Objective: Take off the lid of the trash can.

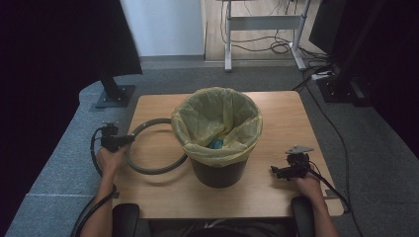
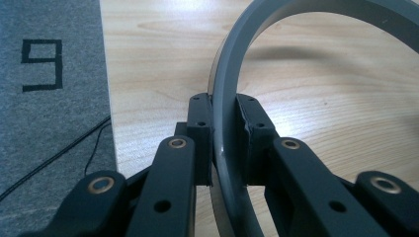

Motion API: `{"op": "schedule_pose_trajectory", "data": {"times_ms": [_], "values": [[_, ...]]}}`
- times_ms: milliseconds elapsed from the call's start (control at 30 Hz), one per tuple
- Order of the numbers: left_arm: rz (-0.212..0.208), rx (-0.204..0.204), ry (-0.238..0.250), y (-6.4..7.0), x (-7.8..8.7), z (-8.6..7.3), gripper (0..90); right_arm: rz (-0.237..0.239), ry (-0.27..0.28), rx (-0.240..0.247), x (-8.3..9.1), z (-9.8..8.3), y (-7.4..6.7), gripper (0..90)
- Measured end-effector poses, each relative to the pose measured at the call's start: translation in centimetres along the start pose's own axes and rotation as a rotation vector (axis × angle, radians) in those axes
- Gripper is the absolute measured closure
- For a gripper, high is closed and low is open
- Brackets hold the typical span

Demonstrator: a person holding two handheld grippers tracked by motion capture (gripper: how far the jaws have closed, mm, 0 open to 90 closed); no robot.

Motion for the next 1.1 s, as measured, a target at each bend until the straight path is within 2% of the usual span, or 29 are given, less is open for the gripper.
{"op": "schedule_pose_trajectory", "data": {"times_ms": [267,467,700,767,1000,1100], "values": [[0.023,-0.005,-0.018,0.4,-1.8,-1.7,78.3,0.000,0.000,0.000,0.0,0.0,0.0,0.0],[0.045,-0.019,-0.031,0.4,-2.5,-2.4,77.9,0.000,0.000,0.000,0.0,0.0,0.0,0.0],[0.048,-0.034,-0.005,0.3,-2.5,-2.8,73.6,0.001,0.000,-0.002,0.0,0.0,0.0,0.0],[0.040,-0.041,0.005,0.4,-2.5,-2.8,65.4,0.001,0.001,-0.001,0.0,0.0,0.0,0.0],[0.026,-0.131,0.009,1.2,-2.9,-3.1,36.4,0.001,0.001,-0.002,0.0,0.0,0.0,0.0],[0.050,-0.183,0.001,1.6,-3.1,-3.4,27.3,0.001,0.000,-0.001,0.0,0.0,0.0,0.0]]}}
Point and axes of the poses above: each handheld gripper's, and its own axes: x roughly backward along the jaws, z roughly out of its top, y roughly to its right, the point moved 5 cm from there along -x, roughly forward along the jaws, and after that the axes turned 3 degrees about y, right-handed, at the moved point
